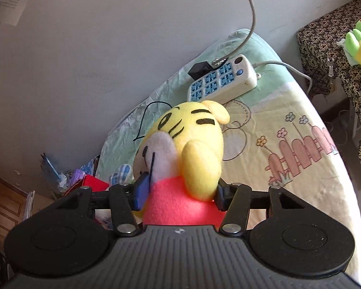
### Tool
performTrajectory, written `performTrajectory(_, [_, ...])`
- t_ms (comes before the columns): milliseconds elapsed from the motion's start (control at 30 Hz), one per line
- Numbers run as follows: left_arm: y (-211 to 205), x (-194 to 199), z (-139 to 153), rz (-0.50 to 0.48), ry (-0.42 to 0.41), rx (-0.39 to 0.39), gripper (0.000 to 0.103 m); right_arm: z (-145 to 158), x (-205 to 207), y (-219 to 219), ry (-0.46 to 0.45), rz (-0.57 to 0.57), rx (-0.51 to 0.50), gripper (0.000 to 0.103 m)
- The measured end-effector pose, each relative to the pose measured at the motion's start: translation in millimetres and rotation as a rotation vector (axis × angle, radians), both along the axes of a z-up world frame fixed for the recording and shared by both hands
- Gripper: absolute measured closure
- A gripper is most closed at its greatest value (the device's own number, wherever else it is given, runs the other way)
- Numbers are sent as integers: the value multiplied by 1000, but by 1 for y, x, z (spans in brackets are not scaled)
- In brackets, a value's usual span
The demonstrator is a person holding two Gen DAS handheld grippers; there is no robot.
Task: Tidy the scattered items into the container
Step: 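Lift the tiger plush with the right gripper and carry it toward the red box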
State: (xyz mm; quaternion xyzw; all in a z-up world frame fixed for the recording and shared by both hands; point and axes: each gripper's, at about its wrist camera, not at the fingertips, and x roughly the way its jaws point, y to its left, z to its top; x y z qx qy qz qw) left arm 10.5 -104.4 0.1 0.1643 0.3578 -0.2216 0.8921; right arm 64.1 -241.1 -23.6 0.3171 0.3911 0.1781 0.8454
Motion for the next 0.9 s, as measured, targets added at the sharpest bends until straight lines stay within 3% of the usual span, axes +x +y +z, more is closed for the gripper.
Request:
performTrajectory(400, [124, -23, 42, 104, -140, -47, 36, 62, -21, 128, -150, 113, -13, 50])
performTrajectory(633, [218, -14, 39, 109, -108, -97, 36, 70, -24, 228, -139, 125, -63, 51])
performTrajectory(900, [282, -2, 16, 69, -26, -134, 33, 65, -28, 318, -141, 81, -287, 55])
